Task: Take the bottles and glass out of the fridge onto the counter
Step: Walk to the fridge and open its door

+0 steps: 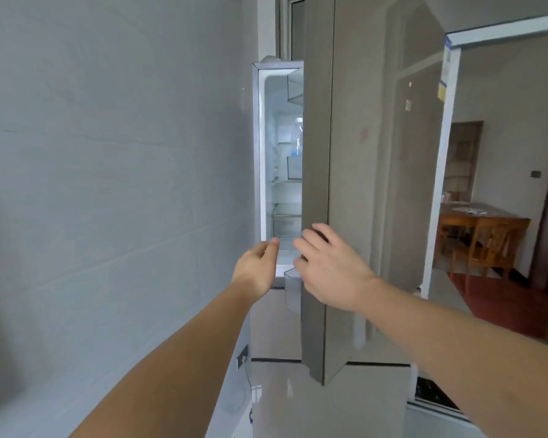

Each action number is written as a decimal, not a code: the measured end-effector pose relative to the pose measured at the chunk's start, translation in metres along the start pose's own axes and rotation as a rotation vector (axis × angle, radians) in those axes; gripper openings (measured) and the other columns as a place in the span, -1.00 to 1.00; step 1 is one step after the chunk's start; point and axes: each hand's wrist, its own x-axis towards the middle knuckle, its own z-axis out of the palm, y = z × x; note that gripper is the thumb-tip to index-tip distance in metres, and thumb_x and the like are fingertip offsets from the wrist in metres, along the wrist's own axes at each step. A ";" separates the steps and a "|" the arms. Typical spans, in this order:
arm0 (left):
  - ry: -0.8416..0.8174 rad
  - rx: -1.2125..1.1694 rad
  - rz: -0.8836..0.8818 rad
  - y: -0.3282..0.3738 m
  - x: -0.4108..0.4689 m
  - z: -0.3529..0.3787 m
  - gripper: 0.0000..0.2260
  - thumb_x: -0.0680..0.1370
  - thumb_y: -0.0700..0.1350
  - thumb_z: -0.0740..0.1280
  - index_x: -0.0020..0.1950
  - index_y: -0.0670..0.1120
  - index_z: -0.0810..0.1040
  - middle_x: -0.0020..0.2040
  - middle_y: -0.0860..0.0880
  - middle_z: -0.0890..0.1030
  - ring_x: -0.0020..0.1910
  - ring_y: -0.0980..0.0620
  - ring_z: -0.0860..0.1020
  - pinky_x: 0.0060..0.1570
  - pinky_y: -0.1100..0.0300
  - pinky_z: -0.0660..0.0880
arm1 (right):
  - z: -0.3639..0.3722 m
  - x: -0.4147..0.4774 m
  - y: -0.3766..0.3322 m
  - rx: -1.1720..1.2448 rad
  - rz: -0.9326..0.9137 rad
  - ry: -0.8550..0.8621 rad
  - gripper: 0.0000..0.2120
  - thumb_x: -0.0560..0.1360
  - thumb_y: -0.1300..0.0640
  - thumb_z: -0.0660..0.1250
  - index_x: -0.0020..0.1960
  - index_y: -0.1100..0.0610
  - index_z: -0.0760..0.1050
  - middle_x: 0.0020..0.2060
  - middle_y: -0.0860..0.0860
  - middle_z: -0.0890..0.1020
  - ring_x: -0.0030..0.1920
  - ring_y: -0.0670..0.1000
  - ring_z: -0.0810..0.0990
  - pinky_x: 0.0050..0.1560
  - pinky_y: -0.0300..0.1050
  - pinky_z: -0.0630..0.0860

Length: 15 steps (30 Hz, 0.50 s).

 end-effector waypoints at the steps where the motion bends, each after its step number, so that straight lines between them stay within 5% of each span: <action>1: -0.013 -0.001 0.011 0.008 -0.009 0.004 -0.74 0.64 0.12 0.05 0.07 0.04 0.47 -0.14 0.11 0.44 -0.01 0.03 0.36 -0.15 0.24 0.30 | -0.011 -0.012 0.007 0.008 0.061 0.019 -0.86 0.28 0.11 0.41 -0.20 0.14 0.59 -0.04 0.13 0.57 0.05 0.23 0.53 0.30 0.10 0.25; 4: -0.060 0.001 0.057 0.030 -0.036 0.018 -0.63 0.64 0.13 0.06 0.30 0.04 0.50 0.07 0.06 0.48 0.05 0.08 0.36 0.06 0.24 0.23 | -0.042 -0.051 0.022 0.024 0.243 0.053 -0.58 0.27 0.08 0.42 0.11 0.12 0.53 0.36 0.20 0.42 0.35 0.26 0.38 0.36 0.17 0.19; 8: -0.116 0.027 0.085 0.057 -0.064 0.037 -0.59 0.63 0.16 0.05 0.39 0.04 0.44 0.12 0.05 0.50 0.08 0.07 0.37 0.06 0.25 0.20 | -0.072 -0.096 0.050 0.147 0.632 0.115 -0.28 0.34 0.03 0.44 0.44 0.10 0.29 0.47 0.23 0.21 0.46 0.26 0.19 0.34 0.22 0.27; 11: -0.160 0.012 0.109 0.078 -0.080 0.053 -0.58 0.63 0.16 0.05 0.43 0.06 0.39 0.35 0.05 0.46 0.19 0.06 0.38 0.10 0.25 0.19 | -0.079 -0.128 0.060 0.316 0.825 0.167 -0.25 0.45 0.07 0.36 0.53 0.12 0.09 0.52 0.21 0.08 0.45 0.24 0.26 0.25 0.13 0.47; 15: -0.219 0.011 0.174 0.105 -0.092 0.079 -0.59 0.64 0.14 0.05 0.43 0.04 0.39 0.35 0.04 0.46 0.09 0.13 0.32 0.10 0.25 0.19 | -0.084 -0.164 0.069 0.443 0.980 0.260 -0.32 0.52 0.19 0.26 0.55 0.02 0.01 0.54 0.11 0.01 0.27 0.18 0.47 -0.08 -0.09 0.57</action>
